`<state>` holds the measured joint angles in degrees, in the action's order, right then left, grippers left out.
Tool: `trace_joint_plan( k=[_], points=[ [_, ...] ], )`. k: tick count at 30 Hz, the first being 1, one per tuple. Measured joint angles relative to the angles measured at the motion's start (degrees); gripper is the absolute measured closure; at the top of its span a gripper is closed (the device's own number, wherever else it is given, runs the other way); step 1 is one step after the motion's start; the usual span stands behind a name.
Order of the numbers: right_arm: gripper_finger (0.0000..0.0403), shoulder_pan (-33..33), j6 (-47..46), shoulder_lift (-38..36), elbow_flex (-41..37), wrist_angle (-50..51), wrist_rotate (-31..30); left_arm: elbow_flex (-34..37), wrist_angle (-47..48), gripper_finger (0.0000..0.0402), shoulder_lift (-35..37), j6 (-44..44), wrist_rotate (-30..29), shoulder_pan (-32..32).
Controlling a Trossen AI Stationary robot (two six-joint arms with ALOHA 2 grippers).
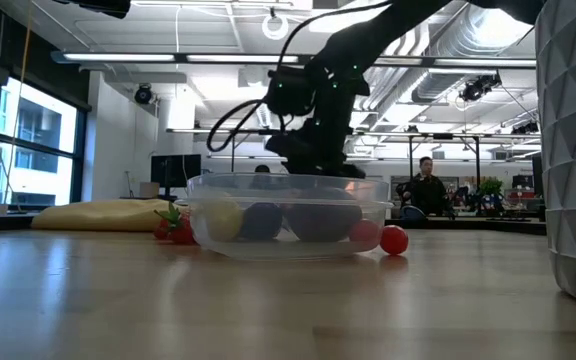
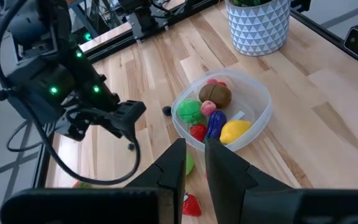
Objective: Pick and placing Produce into tupperware
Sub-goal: Put the blueberries into the transparent bin
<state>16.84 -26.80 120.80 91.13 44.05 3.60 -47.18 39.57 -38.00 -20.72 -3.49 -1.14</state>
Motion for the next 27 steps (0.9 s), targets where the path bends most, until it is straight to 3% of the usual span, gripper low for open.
trace_joint_plan(
  k=[7, 27],
  points=[
    [0.0204, -0.83, 2.69, 0.34, 0.00, -1.97, -4.09, 0.00, 0.00, 0.0350, -0.01, 0.01, 0.00, -0.01],
    [0.0204, -1.49, 6.44, 3.10, 0.02, -3.72, -4.19, 0.00, 0.00, 0.0350, -0.01, 0.00, 0.00, 0.00]
  ],
)
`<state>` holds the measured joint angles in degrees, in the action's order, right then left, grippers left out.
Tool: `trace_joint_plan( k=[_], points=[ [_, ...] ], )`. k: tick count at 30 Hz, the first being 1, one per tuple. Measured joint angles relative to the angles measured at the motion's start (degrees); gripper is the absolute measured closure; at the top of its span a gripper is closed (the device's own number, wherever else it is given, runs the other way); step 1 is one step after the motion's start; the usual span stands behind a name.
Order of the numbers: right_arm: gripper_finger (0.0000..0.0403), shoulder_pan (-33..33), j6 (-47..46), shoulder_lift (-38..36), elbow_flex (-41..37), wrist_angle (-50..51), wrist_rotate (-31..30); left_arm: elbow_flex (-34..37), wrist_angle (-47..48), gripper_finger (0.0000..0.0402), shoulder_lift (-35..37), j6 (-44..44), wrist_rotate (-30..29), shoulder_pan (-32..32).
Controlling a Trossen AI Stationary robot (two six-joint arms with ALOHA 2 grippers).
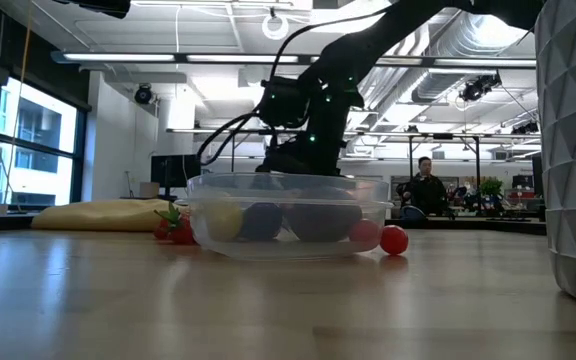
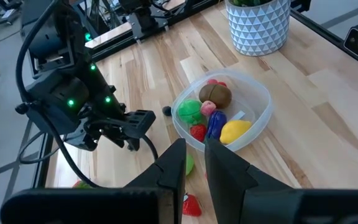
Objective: Pick and placing Produce into tupperware
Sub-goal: Put the blueberries into the transparent bin
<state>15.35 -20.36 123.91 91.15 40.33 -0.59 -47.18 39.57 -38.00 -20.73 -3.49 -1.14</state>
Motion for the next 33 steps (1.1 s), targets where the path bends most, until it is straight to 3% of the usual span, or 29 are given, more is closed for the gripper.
trace_joint_plan(
  k=[11, 20, 33],
  points=[
    [0.0206, 0.00, 1.38, 0.46, -0.04, -0.84, -0.11, 0.00, 0.00, 0.0350, 0.00, 0.01, 0.00, 0.01],
    [0.0244, -0.08, 1.42, 0.93, -0.03, -0.91, -0.08, 0.00, 0.00, 0.0350, 0.01, 0.02, 0.00, -0.01],
    [0.0267, -0.11, 2.89, 0.93, -0.04, 0.71, -0.27, 0.00, 0.00, 0.0350, 0.00, -0.01, 0.00, -0.01]
  ],
)
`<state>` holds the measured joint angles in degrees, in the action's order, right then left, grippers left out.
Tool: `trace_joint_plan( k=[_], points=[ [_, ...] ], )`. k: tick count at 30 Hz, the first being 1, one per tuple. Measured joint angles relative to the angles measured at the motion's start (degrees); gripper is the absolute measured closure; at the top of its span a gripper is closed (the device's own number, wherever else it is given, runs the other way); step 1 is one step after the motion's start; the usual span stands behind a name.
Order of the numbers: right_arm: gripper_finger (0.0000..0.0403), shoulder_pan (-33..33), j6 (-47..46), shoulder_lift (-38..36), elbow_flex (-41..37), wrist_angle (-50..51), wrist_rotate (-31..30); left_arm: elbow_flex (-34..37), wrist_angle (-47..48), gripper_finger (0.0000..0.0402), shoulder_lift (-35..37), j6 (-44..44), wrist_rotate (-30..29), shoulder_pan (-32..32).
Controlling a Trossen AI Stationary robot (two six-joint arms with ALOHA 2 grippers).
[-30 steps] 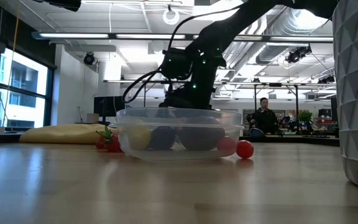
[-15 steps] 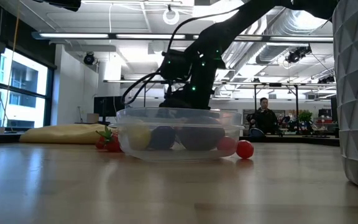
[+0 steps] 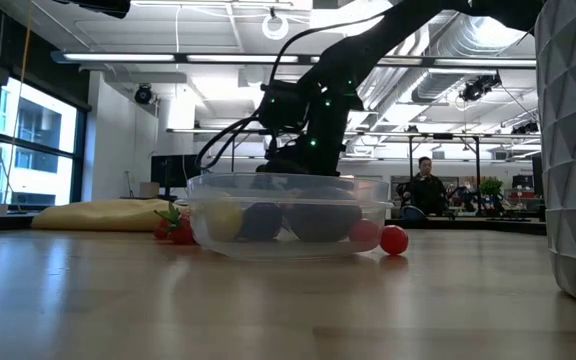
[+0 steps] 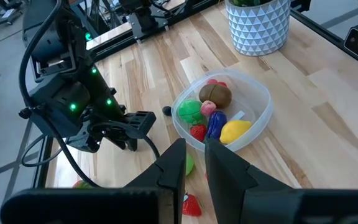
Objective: Pick and placing Produce into tupperware
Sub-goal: Put the blueberries into the transparent bin
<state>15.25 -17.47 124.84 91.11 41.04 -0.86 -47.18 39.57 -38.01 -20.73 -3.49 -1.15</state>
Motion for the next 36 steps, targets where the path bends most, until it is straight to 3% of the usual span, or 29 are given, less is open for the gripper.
trace_joint_plan(
  k=[23, 36],
  points=[
    [0.0345, 0.00, 1.49, 0.02, -0.10, -0.60, -0.09, 0.00, 0.00, 0.0350, 0.01, 0.00, 0.00, 0.01],
    [0.0351, -0.04, 2.97, 0.04, -0.11, -1.19, -0.52, 0.00, 0.00, 0.0350, 0.01, 0.01, 0.01, 0.00]
  ],
)
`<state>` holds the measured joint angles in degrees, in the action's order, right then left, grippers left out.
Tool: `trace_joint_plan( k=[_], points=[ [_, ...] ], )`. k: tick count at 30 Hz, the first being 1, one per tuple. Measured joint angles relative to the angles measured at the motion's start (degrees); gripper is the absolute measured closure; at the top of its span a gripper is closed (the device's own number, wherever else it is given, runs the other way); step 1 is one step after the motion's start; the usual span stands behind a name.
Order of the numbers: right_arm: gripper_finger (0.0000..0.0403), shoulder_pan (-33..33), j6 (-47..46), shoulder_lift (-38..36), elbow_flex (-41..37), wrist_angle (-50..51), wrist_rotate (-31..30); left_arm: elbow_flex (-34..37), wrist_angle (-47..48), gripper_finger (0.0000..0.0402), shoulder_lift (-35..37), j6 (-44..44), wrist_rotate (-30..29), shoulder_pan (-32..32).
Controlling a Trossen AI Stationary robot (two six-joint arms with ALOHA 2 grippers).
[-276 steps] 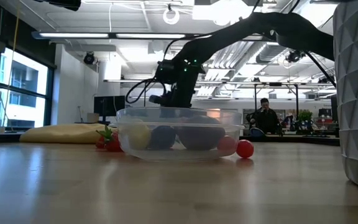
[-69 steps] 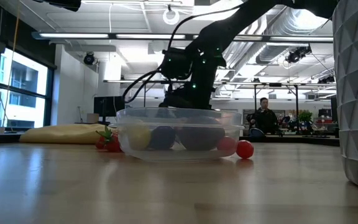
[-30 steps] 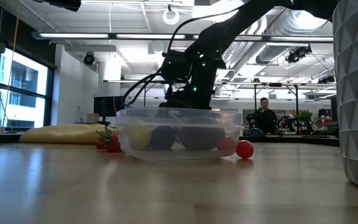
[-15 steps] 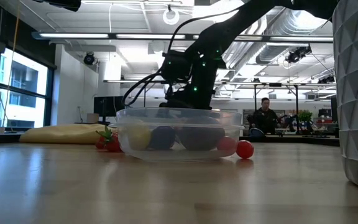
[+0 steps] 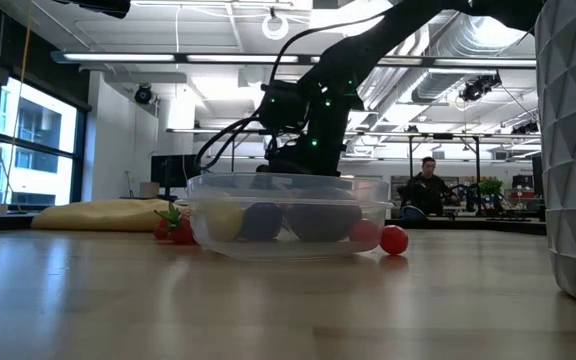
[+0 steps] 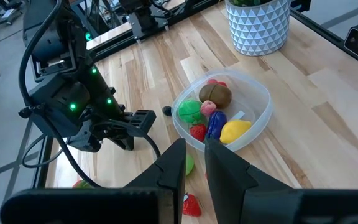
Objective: Pick and placing Produce into tupperware
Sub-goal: Put the blueberries into the transparent bin
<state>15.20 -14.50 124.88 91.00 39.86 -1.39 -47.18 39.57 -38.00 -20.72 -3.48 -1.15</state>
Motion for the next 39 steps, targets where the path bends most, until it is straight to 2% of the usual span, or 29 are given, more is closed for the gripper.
trace_joint_plan(
  k=[8, 13, 18, 27, 33, 39],
  points=[
    [0.0352, 0.00, 0.42, -0.27, -0.03, -0.07, -0.08, 0.00, 0.00, 0.0350, 0.00, 0.01, -0.01, 0.00],
    [0.0352, -0.09, 1.41, -0.39, 2.65, 1.55, 0.22, 0.00, 0.00, 0.0350, -0.02, -0.01, -0.01, 0.00],
    [0.0352, -0.53, 3.02, -0.42, 6.94, 5.35, -0.18, 0.00, 0.00, 0.0350, -0.02, 0.01, -0.01, 0.02],
    [0.0352, -2.40, 6.25, -0.71, 19.18, 19.59, -1.17, 0.00, 0.00, 0.0350, 0.00, -0.01, -0.01, 0.01],
    [0.0352, -5.76, 6.57, -5.45, 20.64, 21.41, -0.67, 0.00, 0.00, 0.0350, -0.02, 0.00, -0.01, 0.01],
    [0.0352, -10.63, 6.05, -9.61, 20.61, 21.81, 2.55, 0.00, 0.00, 0.0350, -0.02, 0.01, -0.01, 0.02]
  ],
)
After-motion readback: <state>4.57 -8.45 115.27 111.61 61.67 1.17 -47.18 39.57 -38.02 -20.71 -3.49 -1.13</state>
